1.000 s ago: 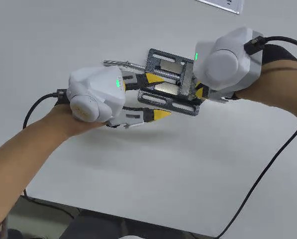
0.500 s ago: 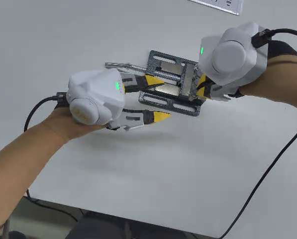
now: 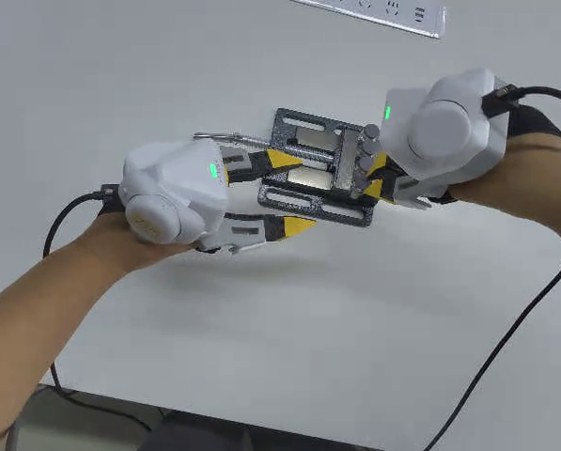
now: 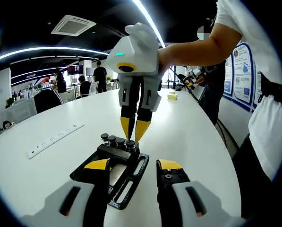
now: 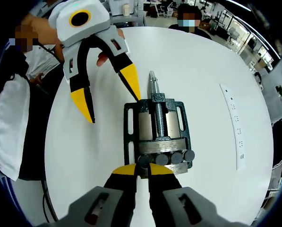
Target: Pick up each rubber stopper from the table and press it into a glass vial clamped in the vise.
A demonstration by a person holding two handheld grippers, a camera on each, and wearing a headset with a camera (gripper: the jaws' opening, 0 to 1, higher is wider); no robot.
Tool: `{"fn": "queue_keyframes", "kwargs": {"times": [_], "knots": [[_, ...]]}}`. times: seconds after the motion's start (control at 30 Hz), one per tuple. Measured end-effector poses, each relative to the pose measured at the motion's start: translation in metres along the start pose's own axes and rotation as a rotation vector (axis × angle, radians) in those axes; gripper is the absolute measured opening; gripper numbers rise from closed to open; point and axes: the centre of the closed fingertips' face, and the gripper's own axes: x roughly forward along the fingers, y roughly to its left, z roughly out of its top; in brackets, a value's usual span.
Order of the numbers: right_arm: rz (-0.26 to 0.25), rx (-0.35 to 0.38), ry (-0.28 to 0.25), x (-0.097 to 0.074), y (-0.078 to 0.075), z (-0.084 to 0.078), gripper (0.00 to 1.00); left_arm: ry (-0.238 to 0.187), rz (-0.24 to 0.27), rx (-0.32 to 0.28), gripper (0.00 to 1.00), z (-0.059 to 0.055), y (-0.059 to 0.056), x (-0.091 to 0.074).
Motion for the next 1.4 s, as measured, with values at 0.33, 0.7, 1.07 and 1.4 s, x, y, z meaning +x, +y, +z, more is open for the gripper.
{"fn": "queue_keyframes", "kwargs": {"times": [0.33,0.7,1.07,1.4], "knots": [[-0.128,0.161,-0.183,-0.005,-0.001,0.003,0.2,0.011,-0.005,0.004,0.37,0.0,0.002,0.005],[-0.216,0.281,-0.313,-0.003,0.007,0.007,0.33,0.023,-0.01,0.009,0.37,0.001,0.0,0.006],[-0.288,0.362,-0.389,-0.006,0.016,0.007,0.42,0.042,-0.004,0.014,0.38,0.001,-0.004,-0.004],[-0.306,0.427,-0.42,-0.01,0.035,0.005,0.46,0.045,0.016,0.007,0.38,0.007,-0.009,-0.015]]}}
